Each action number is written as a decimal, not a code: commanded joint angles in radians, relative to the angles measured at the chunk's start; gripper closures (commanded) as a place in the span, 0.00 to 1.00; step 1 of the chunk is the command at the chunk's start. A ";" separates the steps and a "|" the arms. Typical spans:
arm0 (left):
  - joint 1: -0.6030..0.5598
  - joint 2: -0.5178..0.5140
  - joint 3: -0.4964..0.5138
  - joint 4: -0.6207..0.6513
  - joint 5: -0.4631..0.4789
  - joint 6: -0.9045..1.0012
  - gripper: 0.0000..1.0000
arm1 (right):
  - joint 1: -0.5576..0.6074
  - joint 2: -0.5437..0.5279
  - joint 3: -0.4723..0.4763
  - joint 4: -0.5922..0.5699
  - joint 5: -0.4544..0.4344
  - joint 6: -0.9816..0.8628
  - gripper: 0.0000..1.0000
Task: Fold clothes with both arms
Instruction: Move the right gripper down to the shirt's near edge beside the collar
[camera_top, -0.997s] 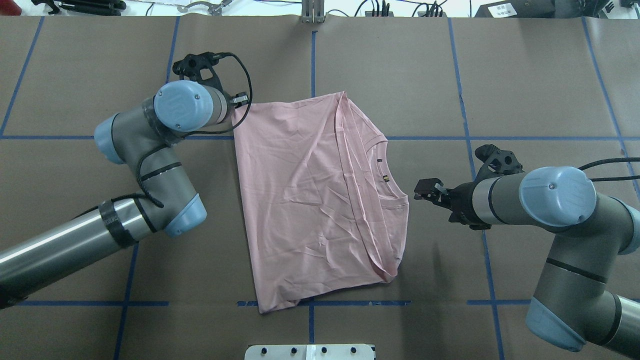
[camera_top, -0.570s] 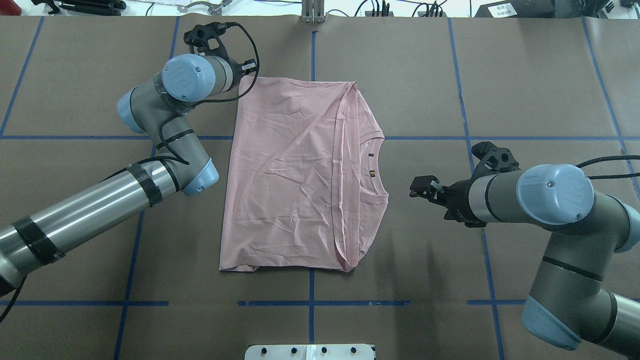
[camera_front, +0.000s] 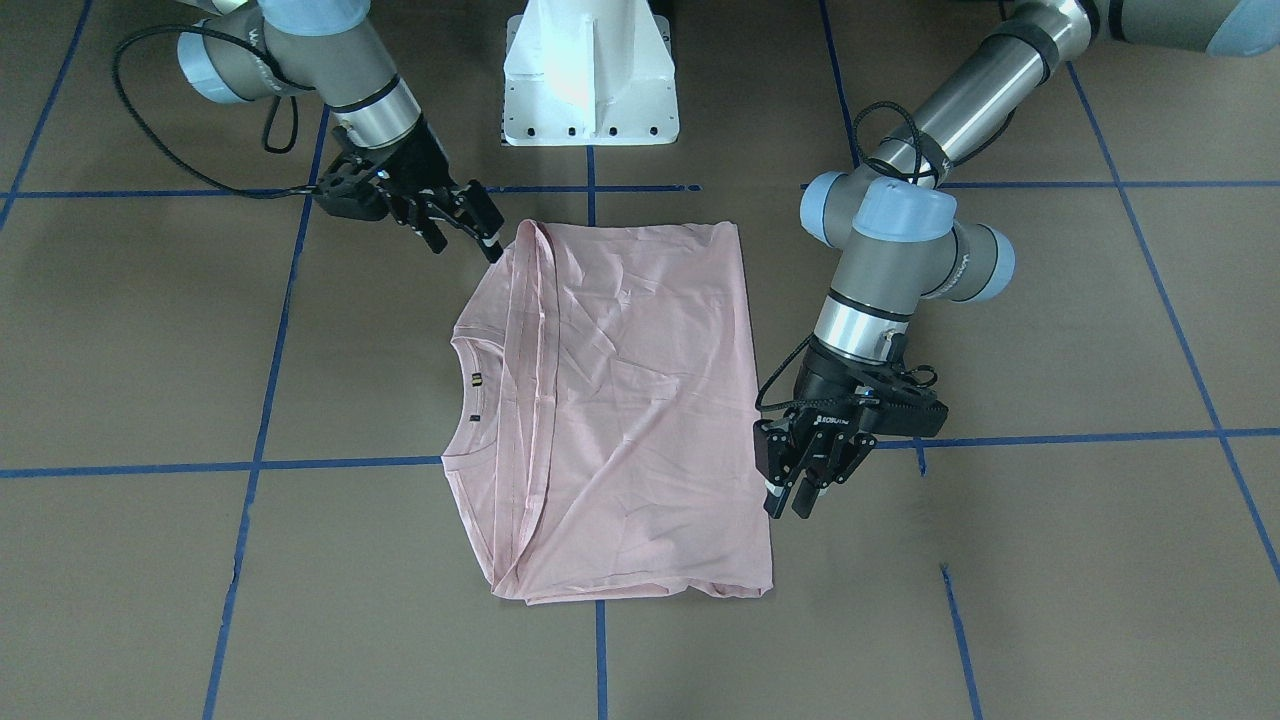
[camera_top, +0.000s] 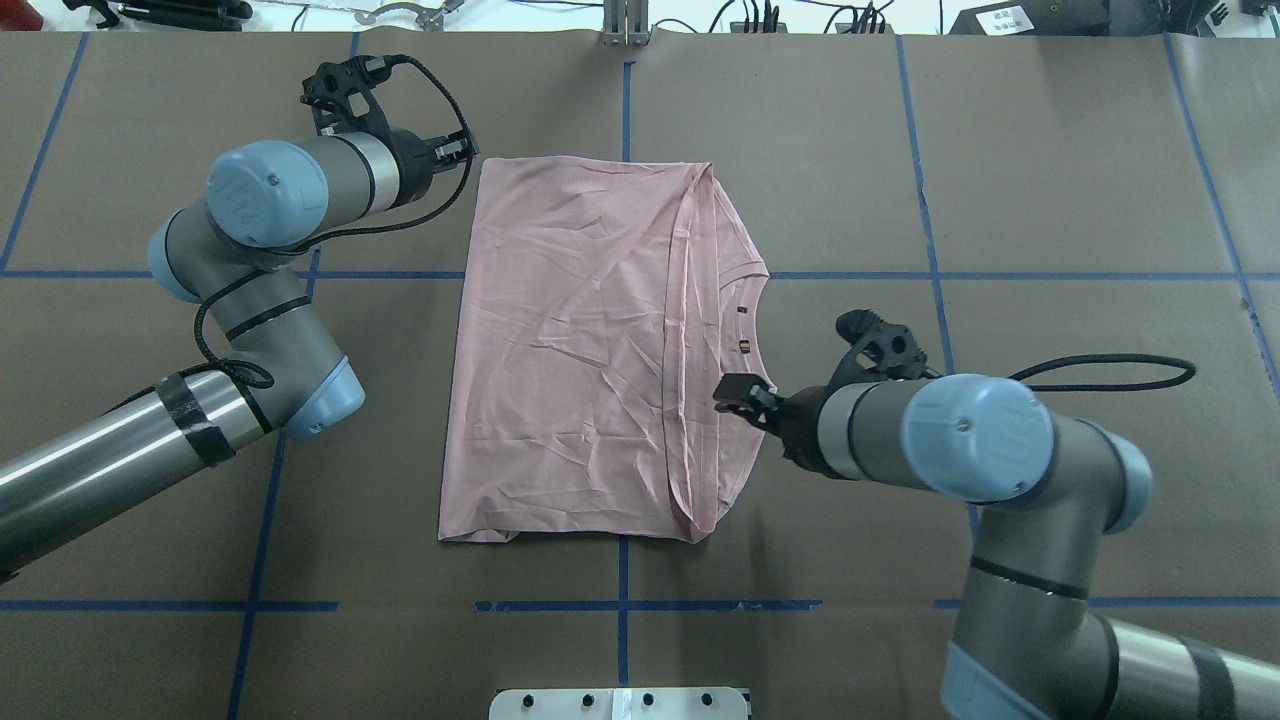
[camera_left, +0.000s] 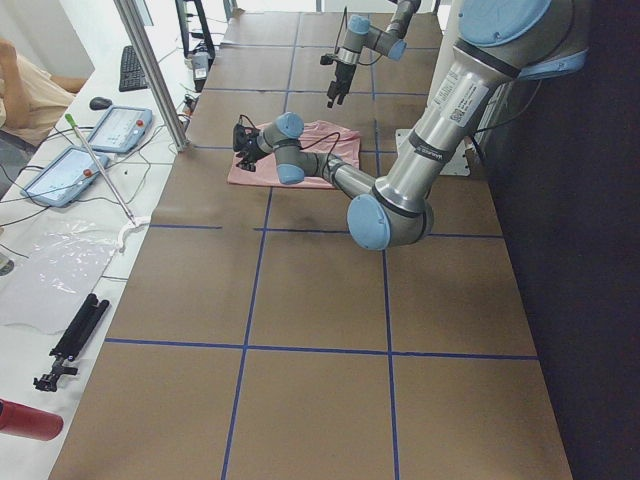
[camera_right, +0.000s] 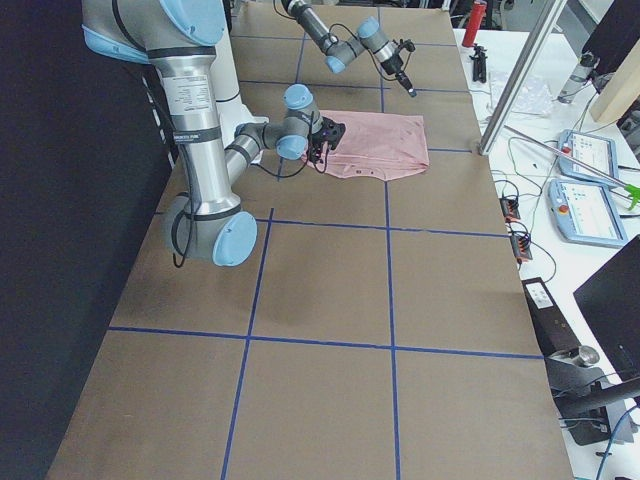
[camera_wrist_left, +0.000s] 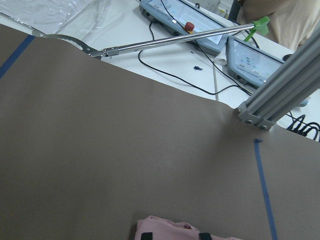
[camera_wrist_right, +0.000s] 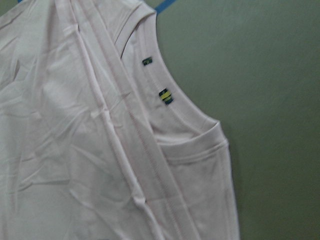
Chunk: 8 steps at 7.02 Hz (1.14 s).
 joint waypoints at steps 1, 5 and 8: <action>0.007 0.016 -0.029 0.001 -0.006 -0.001 0.58 | -0.109 0.182 -0.049 -0.233 -0.114 0.095 0.11; 0.010 0.011 -0.021 -0.003 -0.027 -0.001 0.58 | -0.104 0.173 -0.112 -0.245 -0.111 0.109 0.21; 0.010 0.013 -0.029 0.001 -0.035 -0.052 0.58 | -0.107 0.135 -0.108 -0.248 -0.110 0.109 0.20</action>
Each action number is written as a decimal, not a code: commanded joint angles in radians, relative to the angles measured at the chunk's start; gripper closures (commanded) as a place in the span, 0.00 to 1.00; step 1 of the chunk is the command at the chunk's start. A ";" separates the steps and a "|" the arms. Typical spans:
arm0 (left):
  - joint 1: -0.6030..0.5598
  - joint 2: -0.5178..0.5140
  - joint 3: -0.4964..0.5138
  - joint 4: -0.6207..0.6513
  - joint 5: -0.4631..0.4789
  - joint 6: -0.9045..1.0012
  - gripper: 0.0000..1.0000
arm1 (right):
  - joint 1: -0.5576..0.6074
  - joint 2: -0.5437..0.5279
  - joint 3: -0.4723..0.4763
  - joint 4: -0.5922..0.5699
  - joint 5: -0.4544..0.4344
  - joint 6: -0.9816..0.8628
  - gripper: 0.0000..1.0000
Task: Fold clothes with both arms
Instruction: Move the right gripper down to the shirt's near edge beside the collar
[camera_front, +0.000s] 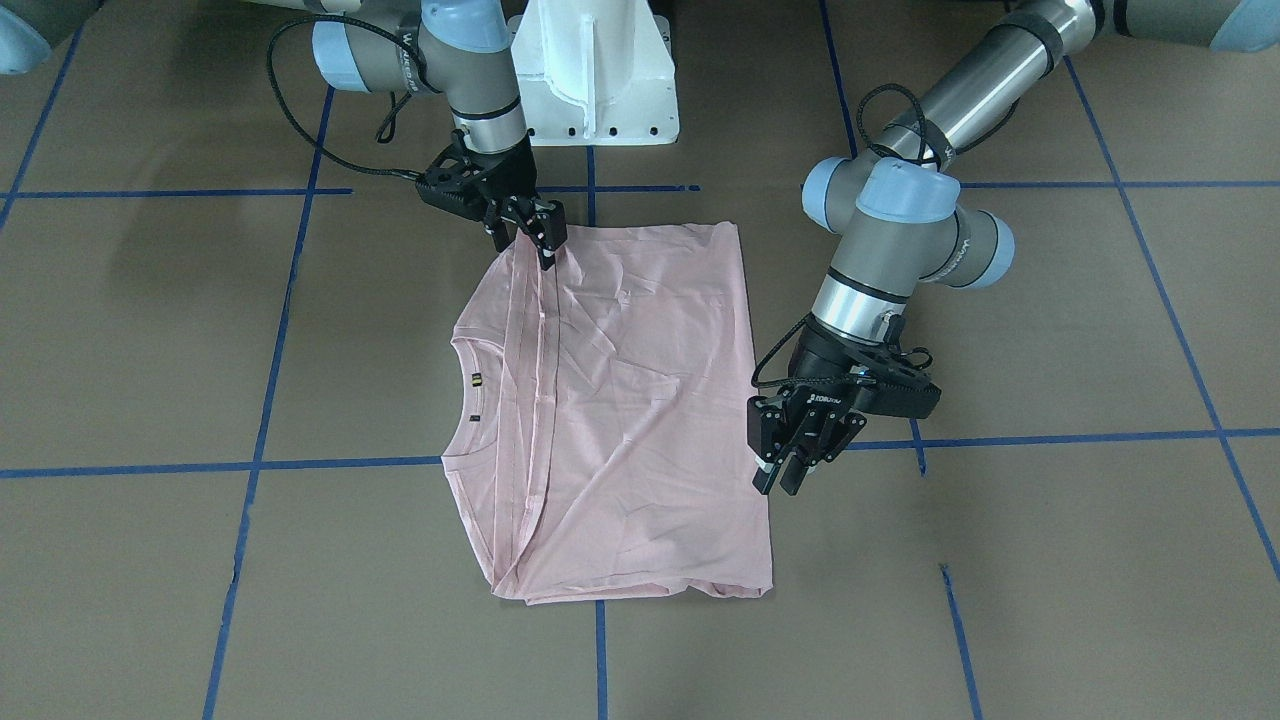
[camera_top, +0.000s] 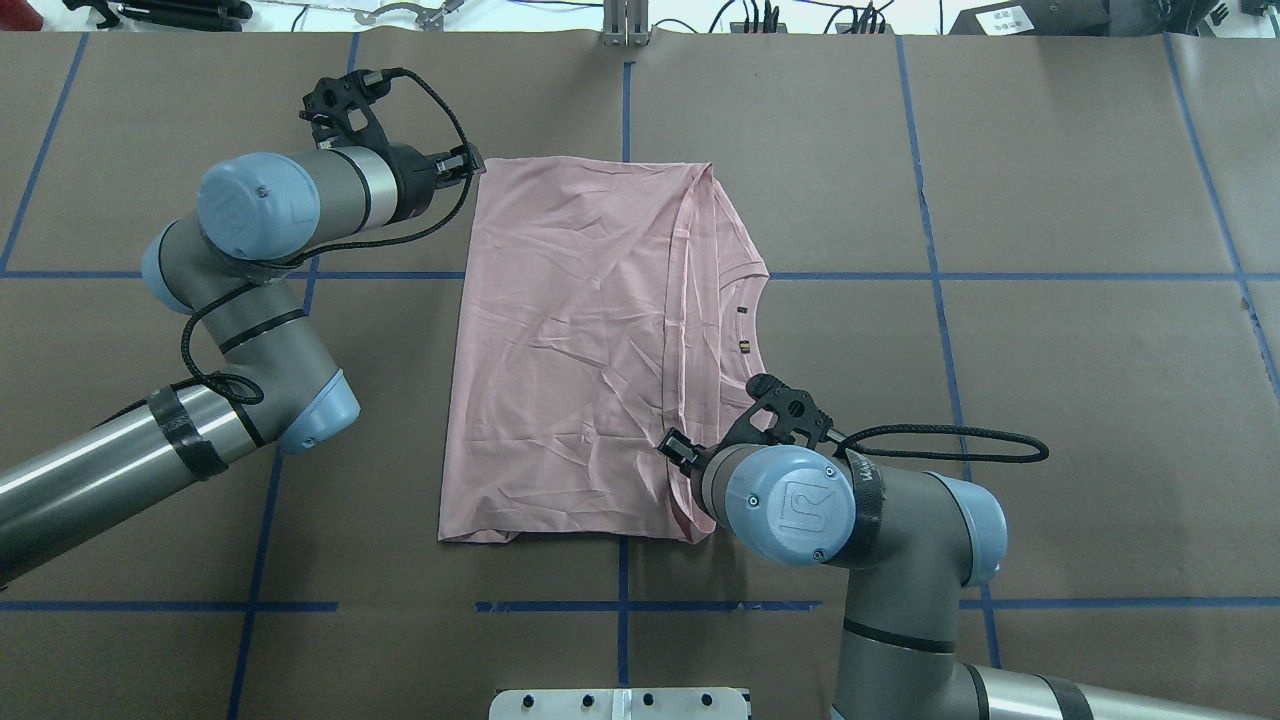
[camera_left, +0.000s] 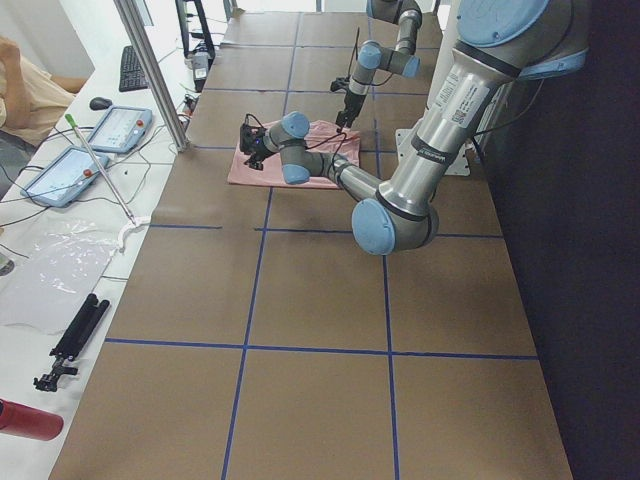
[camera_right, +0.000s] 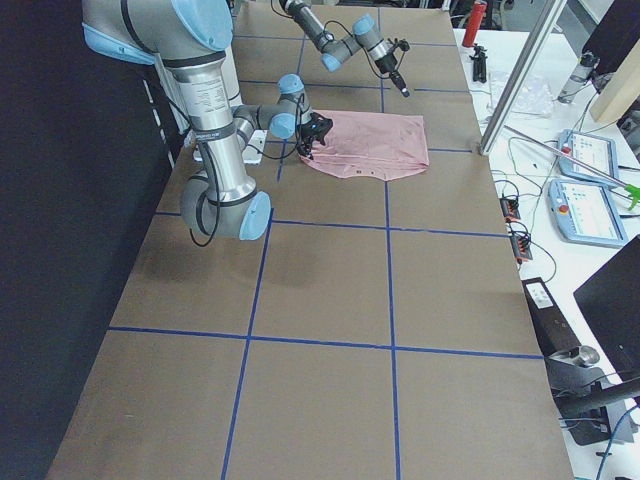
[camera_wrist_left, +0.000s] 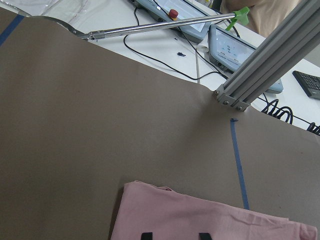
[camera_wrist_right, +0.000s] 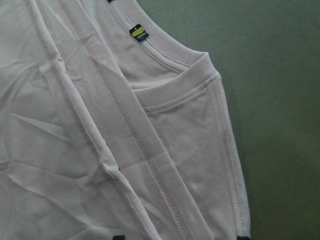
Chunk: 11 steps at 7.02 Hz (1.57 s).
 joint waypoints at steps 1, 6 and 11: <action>0.000 -0.001 -0.010 0.024 -0.002 -0.031 0.58 | -0.011 -0.013 -0.001 0.000 0.000 0.027 0.20; 0.003 0.033 -0.086 0.044 -0.061 -0.069 0.58 | -0.029 -0.011 -0.005 0.000 0.000 0.041 0.80; 0.003 0.056 -0.155 0.092 -0.061 -0.080 0.57 | -0.017 -0.022 0.024 -0.002 0.000 0.045 1.00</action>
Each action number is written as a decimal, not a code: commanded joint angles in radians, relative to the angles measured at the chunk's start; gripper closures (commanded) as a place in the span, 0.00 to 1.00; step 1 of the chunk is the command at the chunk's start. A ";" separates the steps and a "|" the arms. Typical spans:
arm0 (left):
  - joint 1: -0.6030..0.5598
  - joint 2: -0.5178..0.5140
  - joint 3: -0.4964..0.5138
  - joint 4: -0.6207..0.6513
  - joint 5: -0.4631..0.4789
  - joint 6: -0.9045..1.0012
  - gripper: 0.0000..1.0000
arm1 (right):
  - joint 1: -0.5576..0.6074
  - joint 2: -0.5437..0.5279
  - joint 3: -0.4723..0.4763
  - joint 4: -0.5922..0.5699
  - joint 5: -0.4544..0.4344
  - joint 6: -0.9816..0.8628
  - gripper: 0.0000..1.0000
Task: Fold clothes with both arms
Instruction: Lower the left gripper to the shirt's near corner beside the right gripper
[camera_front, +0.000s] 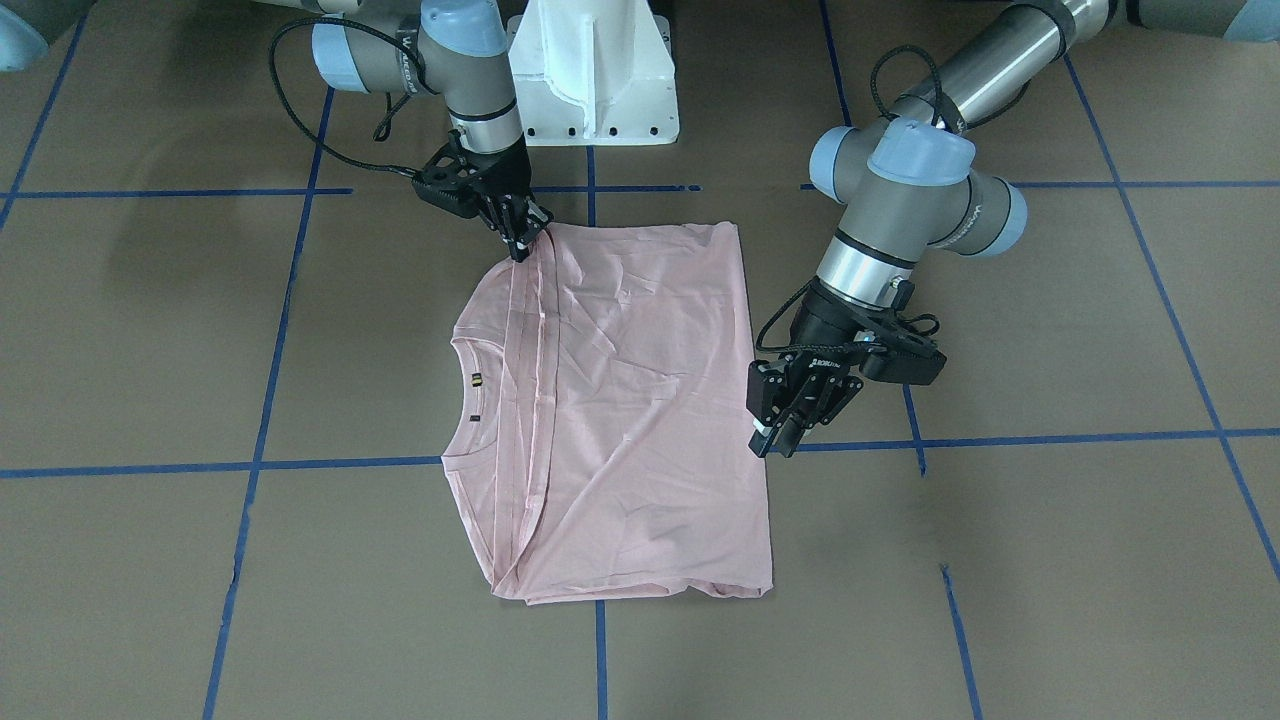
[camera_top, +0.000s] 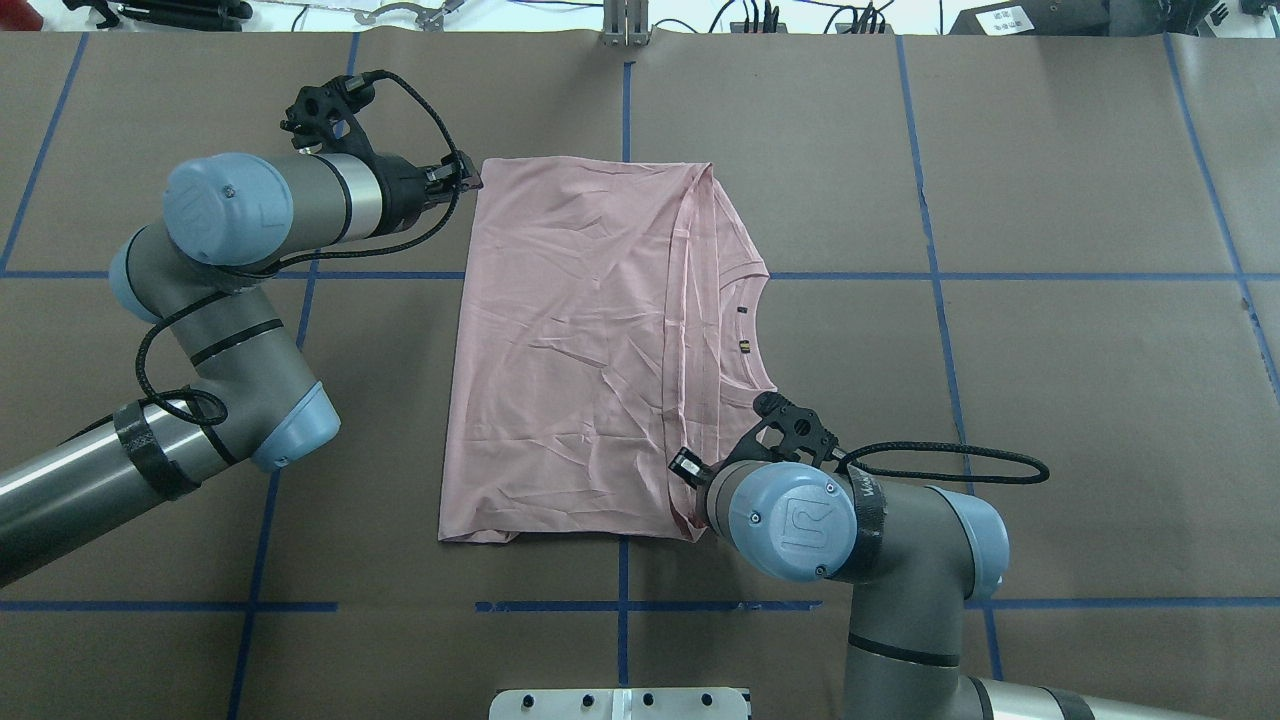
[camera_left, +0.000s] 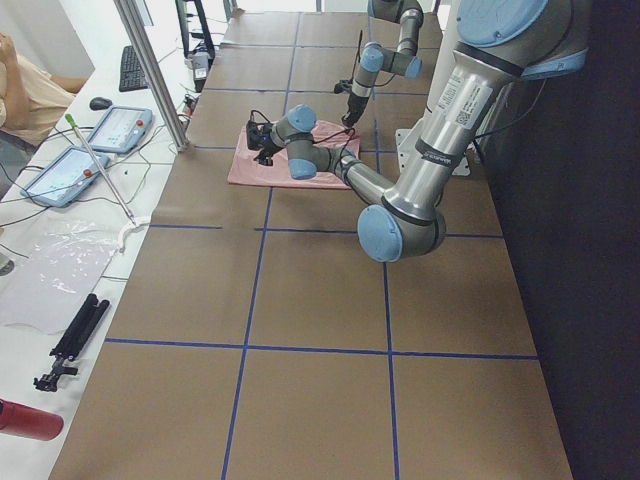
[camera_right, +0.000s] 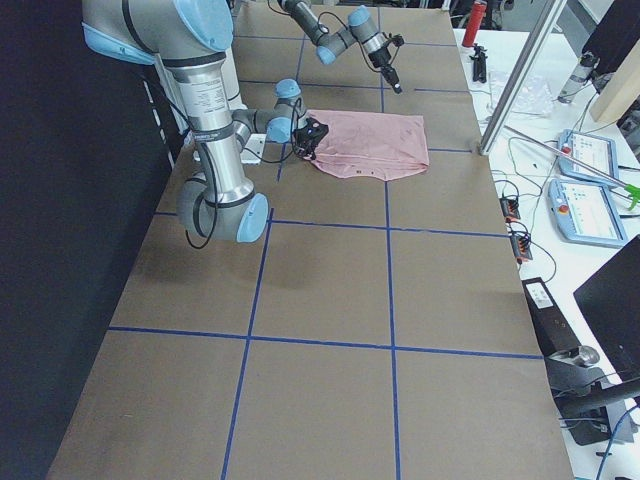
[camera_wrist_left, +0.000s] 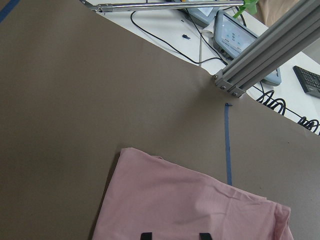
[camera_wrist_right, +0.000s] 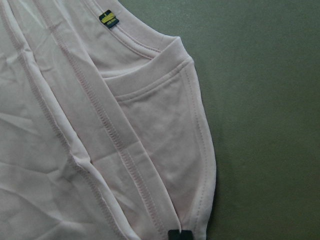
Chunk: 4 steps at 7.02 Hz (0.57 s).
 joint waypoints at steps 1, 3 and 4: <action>0.002 0.001 -0.088 0.120 -0.002 -0.003 0.57 | 0.003 -0.015 0.040 -0.001 0.000 0.000 1.00; 0.098 0.010 -0.145 0.168 0.015 -0.165 0.55 | 0.001 -0.043 0.069 -0.001 0.002 0.000 1.00; 0.133 0.045 -0.186 0.170 0.021 -0.210 0.53 | 0.001 -0.055 0.074 -0.001 0.005 0.000 1.00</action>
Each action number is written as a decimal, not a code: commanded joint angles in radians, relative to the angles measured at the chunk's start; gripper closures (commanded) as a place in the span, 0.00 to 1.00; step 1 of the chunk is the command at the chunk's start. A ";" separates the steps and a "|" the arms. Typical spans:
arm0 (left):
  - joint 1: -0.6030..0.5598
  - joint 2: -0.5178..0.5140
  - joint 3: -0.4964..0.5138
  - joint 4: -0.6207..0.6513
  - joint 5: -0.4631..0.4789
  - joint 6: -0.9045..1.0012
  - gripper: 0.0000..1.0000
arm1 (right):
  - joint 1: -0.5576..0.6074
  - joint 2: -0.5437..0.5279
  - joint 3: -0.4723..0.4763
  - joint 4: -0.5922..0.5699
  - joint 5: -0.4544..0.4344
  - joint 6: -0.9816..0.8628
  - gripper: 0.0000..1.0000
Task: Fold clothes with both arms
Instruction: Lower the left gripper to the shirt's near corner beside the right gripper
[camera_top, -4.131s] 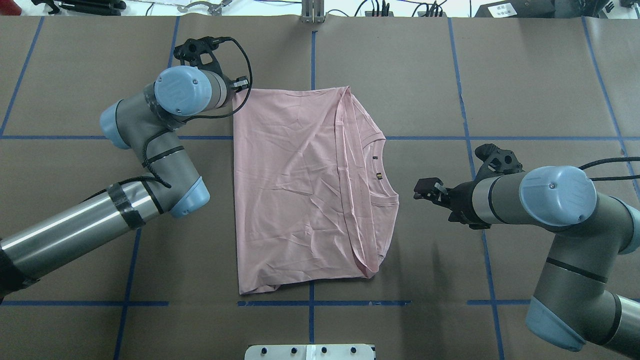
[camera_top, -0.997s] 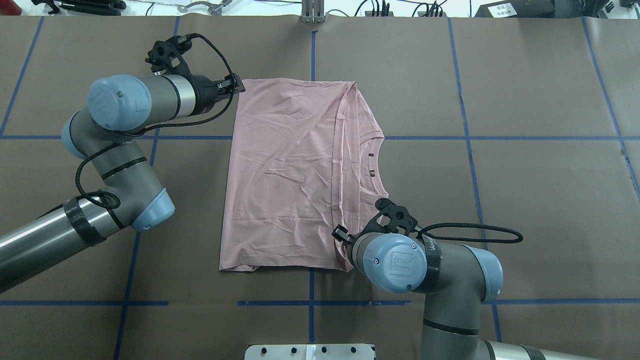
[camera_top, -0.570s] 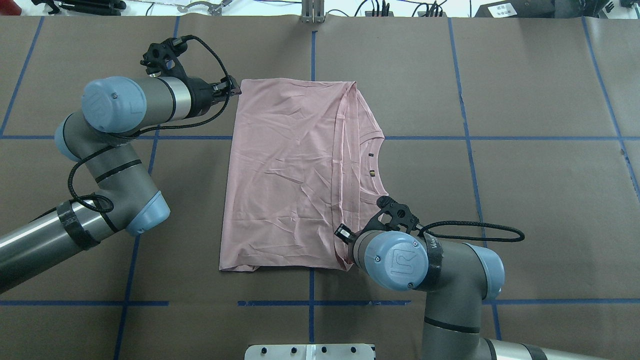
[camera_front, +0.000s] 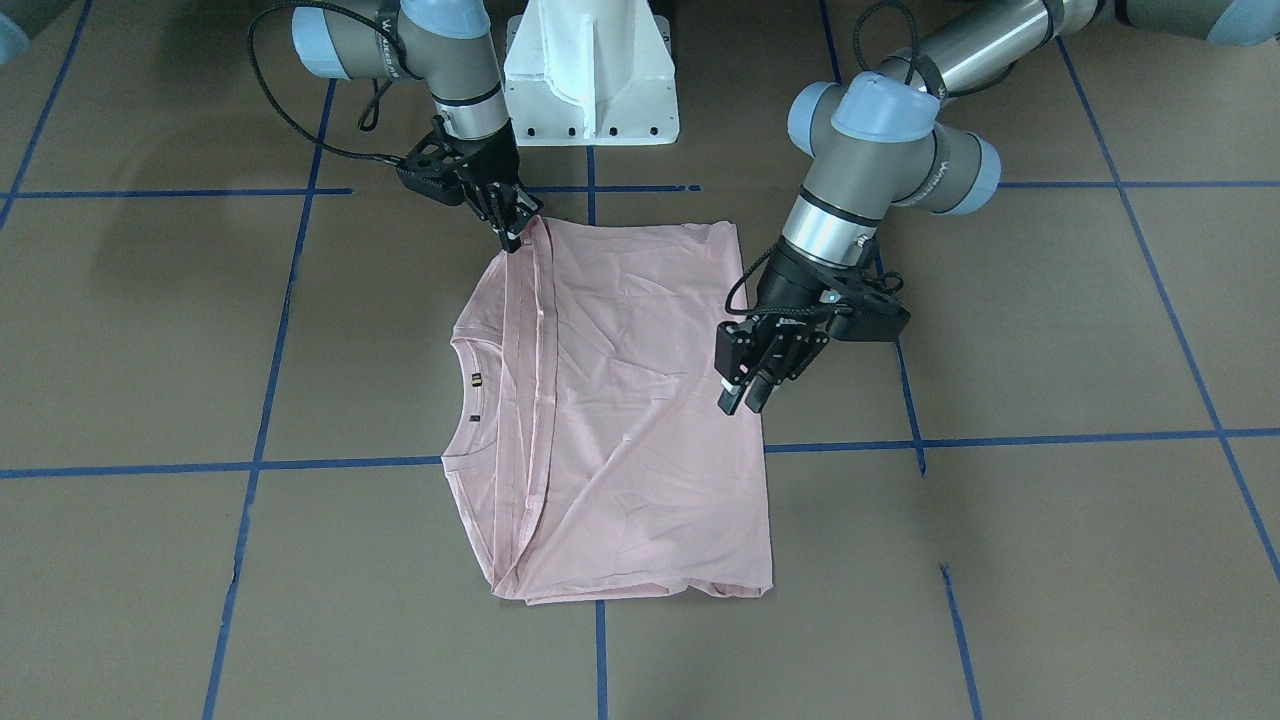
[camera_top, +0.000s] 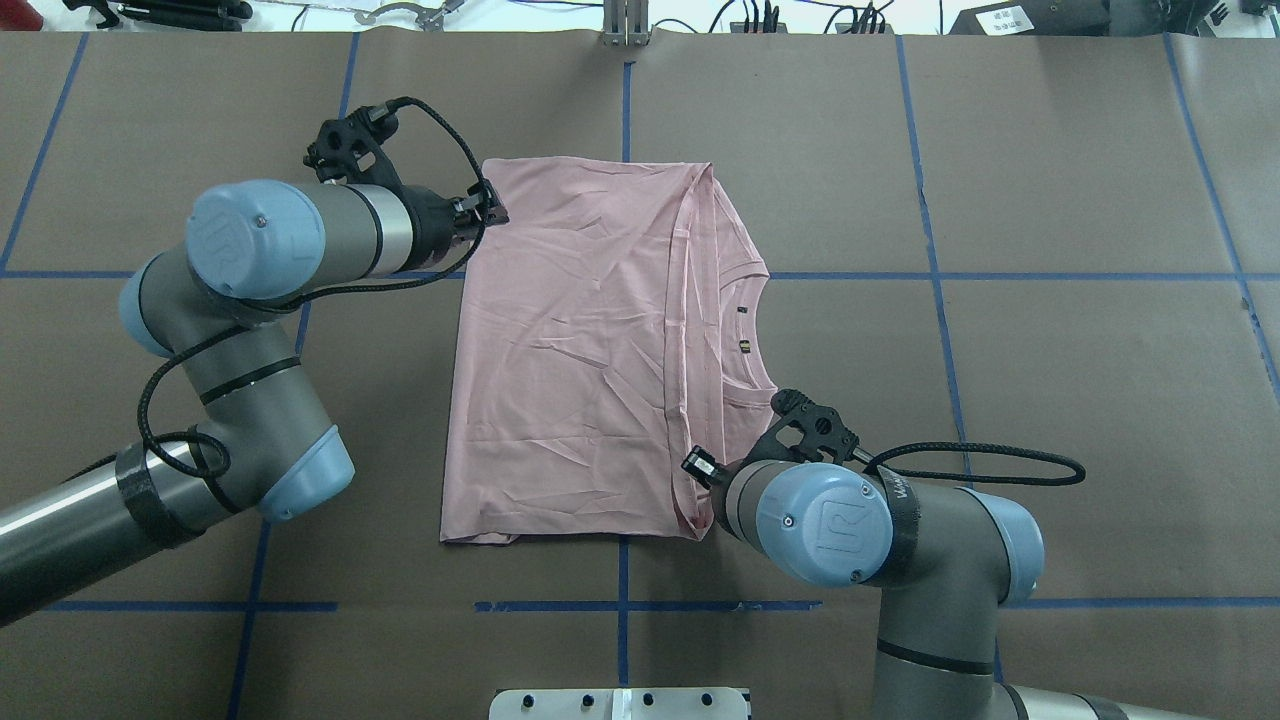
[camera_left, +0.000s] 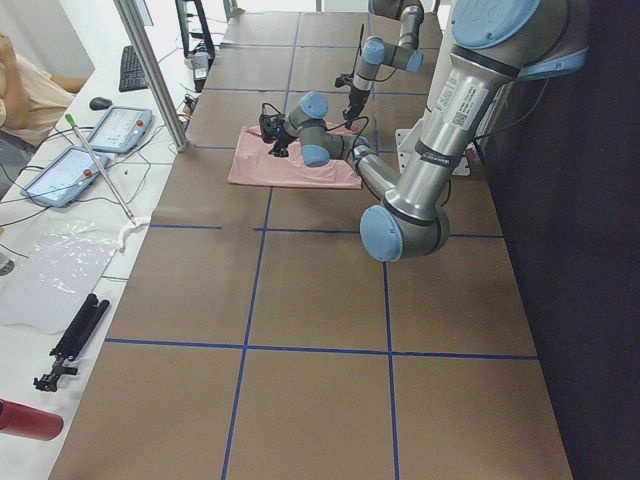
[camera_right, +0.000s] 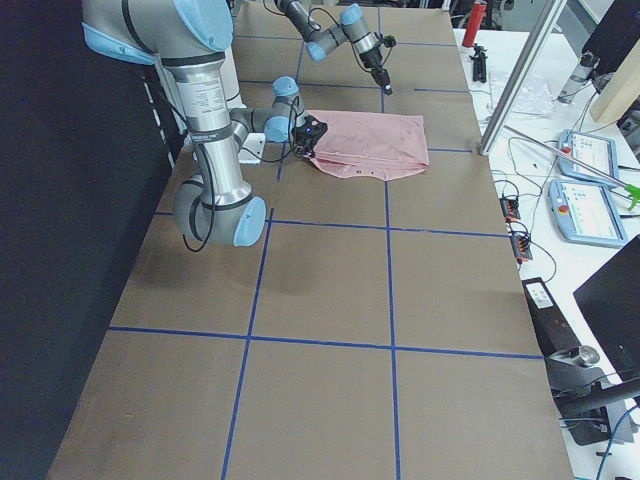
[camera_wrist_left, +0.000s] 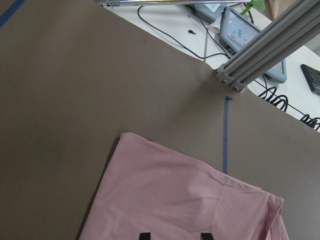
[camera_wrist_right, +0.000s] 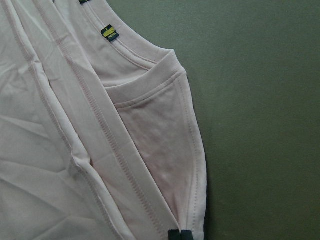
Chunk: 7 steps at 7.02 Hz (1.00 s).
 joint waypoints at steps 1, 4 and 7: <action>0.111 0.096 -0.094 0.023 0.079 -0.105 0.52 | -0.002 -0.022 0.022 0.000 0.003 0.000 1.00; 0.293 0.201 -0.303 0.398 0.141 -0.220 0.45 | -0.005 -0.024 0.023 0.000 0.003 0.000 1.00; 0.349 0.183 -0.333 0.503 0.067 -0.273 0.38 | -0.006 -0.022 0.025 0.001 0.003 0.000 1.00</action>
